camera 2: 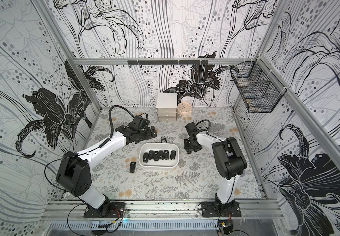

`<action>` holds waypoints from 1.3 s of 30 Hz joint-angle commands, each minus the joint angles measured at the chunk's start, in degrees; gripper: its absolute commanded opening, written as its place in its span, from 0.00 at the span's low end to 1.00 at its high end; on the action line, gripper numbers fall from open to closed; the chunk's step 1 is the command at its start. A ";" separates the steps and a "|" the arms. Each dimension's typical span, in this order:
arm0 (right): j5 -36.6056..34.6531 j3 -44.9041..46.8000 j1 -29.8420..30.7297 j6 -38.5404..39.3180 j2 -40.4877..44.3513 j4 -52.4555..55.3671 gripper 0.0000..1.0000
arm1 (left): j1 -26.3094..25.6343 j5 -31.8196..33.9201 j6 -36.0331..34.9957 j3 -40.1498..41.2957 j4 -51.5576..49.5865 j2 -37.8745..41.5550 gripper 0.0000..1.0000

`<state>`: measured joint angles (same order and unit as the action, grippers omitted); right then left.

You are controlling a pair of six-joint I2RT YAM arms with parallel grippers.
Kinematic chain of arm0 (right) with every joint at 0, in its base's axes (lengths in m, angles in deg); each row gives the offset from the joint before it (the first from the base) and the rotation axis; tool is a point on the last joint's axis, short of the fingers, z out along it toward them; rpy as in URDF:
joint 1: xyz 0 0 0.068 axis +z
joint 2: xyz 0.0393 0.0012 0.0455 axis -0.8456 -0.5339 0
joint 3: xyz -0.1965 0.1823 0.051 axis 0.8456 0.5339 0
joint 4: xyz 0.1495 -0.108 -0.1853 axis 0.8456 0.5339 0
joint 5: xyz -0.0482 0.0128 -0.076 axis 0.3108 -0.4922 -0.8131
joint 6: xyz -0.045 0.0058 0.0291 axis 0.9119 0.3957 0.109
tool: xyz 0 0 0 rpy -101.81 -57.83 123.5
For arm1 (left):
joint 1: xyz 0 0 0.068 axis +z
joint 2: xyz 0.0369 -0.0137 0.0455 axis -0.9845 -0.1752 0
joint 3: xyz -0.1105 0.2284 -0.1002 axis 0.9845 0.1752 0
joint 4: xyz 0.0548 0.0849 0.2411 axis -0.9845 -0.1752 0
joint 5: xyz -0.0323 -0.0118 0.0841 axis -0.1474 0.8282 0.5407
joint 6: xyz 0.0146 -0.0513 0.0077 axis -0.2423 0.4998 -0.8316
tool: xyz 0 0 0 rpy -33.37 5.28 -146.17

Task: Place the car key into the storage box
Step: Pick up the car key from the center of the board, then place the car key in the storage box.

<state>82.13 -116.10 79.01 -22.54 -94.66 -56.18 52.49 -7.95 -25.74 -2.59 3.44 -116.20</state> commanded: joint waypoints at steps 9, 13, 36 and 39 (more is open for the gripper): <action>2.91 4.21 0.08 -5.05 5.17 1.20 0.19 | 0.75 0.06 -0.29 2.72 1.23 3.82 0.99; 4.24 4.74 0.23 -7.80 9.10 1.64 0.19 | 0.82 -0.03 0.11 4.49 1.43 5.27 0.99; -0.19 -14.46 23.97 -20.92 2.20 6.61 0.23 | 6.68 -0.03 0.53 13.96 0.34 15.44 0.99; -0.36 -17.45 26.14 -21.92 -1.01 7.04 0.23 | 8.19 0.67 0.95 15.53 -0.48 17.64 0.99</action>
<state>82.78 -130.81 103.77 -42.32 -93.33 -50.91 59.35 -8.11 -24.98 11.59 2.83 -100.58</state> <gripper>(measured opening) 0.363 0.992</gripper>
